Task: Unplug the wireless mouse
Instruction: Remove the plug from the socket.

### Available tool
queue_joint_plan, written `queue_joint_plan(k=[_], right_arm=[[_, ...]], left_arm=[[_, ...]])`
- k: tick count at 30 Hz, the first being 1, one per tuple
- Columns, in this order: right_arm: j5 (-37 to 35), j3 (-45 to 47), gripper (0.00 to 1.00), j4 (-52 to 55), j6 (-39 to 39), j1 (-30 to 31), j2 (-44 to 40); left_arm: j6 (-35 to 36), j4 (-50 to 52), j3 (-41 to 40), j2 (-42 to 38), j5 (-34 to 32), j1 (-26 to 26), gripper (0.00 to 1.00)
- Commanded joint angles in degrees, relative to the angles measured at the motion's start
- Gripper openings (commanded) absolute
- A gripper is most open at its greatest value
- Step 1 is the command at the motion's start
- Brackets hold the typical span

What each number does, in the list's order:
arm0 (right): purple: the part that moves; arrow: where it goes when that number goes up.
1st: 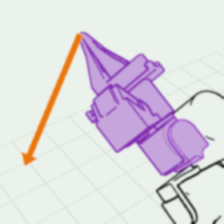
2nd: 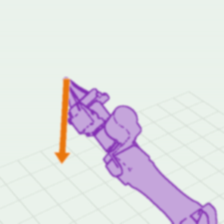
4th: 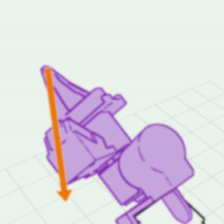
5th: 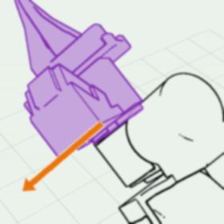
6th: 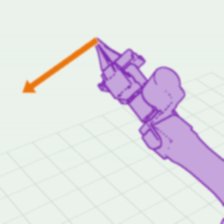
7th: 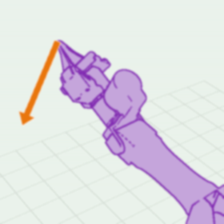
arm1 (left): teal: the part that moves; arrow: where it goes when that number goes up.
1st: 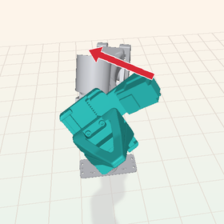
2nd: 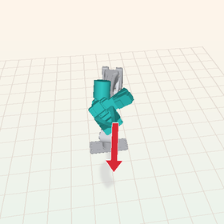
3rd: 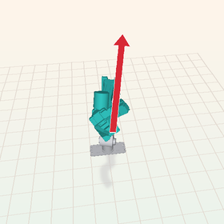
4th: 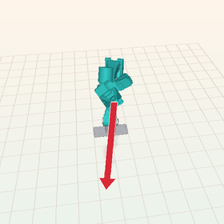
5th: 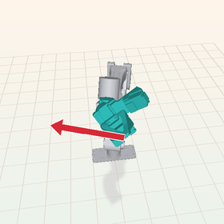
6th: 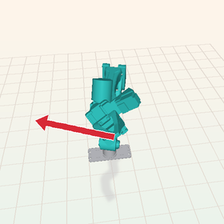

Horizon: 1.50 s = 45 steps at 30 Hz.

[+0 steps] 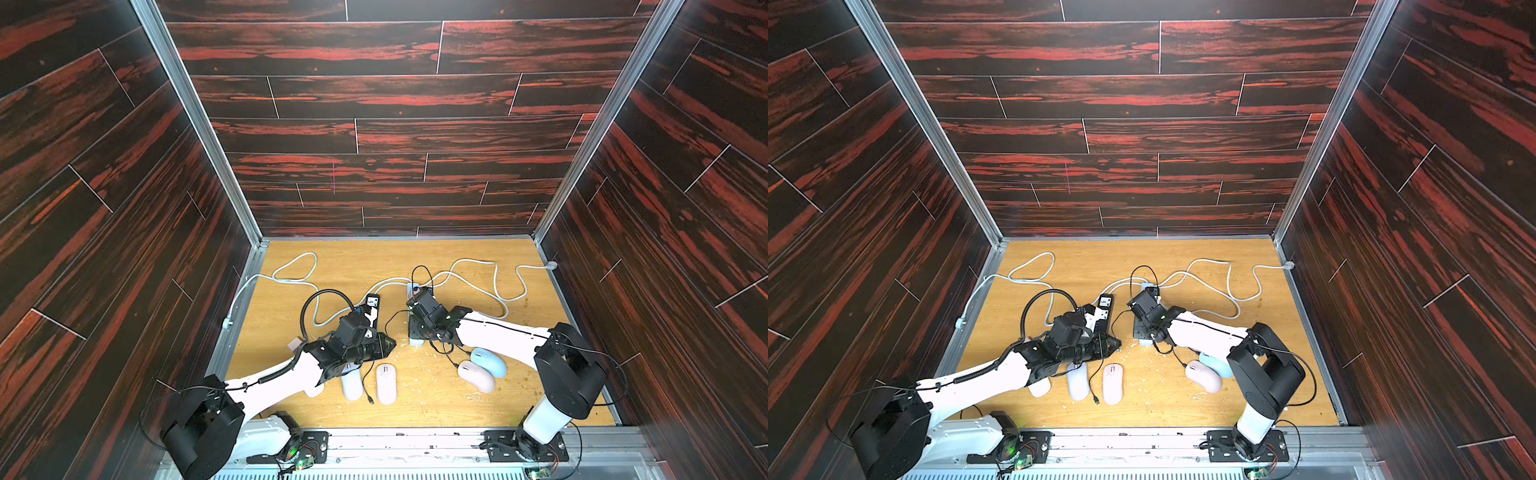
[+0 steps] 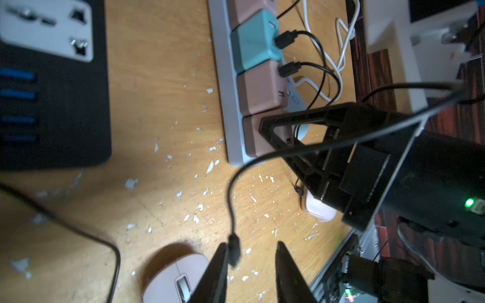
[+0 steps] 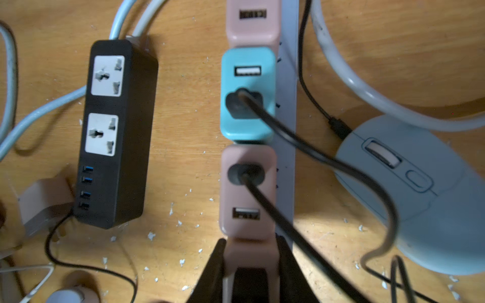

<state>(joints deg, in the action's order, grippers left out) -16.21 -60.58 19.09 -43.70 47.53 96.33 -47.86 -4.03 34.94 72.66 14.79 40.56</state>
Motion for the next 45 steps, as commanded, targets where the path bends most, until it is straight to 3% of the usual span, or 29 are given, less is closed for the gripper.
queue_joint_plan(k=[1, 9, 20, 27, 41, 45], right_arm=[[2.8, -0.7, 0.11, -0.3, -1.0, 0.1, -2.9], [-7.4, -9.4, 0.11, 14.5, 0.9, 2.0, 1.4], [2.7, -7.0, 0.08, 5.2, -1.6, 0.2, -0.4], [7.5, -4.6, 0.07, 1.7, -2.9, -2.0, -2.5], [10.9, -2.4, 0.07, -1.1, -3.2, -3.5, -4.2], [11.3, -1.9, 0.06, -1.5, -3.4, -3.5, -4.5]], left_arm=[[3.9, 2.4, 3.2, 1.7, -0.3, -0.1, 0.40], [4.6, 2.2, 3.4, 2.4, -0.9, 0.0, 0.39], [1.2, -7.2, 0.5, 6.1, -1.0, 0.0, 0.48], [-1.6, -16.9, 2.0, 13.7, 0.4, -0.1, 0.60], [-4.6, -26.7, 4.2, 25.3, 2.7, -0.2, 0.62], [-5.8, -29.4, 4.7, 27.4, 3.4, -0.4, 0.58]])
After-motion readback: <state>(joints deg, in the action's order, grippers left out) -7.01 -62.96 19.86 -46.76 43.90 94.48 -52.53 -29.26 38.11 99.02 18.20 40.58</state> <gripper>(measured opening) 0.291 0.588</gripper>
